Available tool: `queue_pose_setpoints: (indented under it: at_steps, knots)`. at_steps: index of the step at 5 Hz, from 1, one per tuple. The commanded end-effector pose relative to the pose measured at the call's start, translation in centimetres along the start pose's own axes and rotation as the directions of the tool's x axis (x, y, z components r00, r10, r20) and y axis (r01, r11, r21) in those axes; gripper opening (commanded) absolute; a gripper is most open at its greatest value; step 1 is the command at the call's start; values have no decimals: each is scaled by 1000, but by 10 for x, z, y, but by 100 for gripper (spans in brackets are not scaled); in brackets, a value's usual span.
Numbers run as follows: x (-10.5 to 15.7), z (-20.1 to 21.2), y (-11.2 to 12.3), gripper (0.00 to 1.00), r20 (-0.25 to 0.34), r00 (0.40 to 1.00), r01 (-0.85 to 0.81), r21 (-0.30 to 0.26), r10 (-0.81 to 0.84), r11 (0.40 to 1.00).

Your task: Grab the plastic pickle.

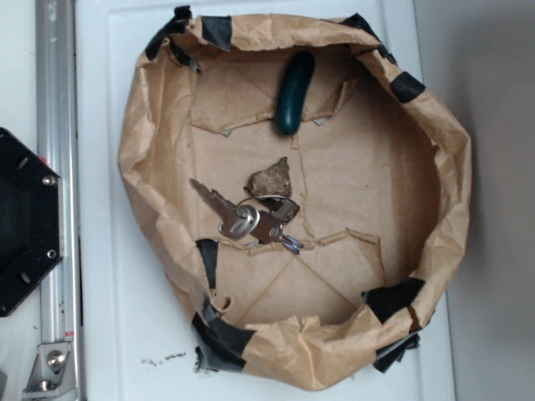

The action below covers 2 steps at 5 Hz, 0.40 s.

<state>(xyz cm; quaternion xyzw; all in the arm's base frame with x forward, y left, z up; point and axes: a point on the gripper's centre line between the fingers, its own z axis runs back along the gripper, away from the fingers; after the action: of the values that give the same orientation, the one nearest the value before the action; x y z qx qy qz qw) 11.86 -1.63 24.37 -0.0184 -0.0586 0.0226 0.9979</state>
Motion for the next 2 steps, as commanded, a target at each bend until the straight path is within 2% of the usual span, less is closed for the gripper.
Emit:
queue_pose_setpoints:
  at_steps: [1, 2]
  knots:
    - [0, 0, 0, 100, 0, 1000, 0, 0, 0, 1000]
    - [47, -31, 4, 100, -12, 989, -149, 32, 150, 988]
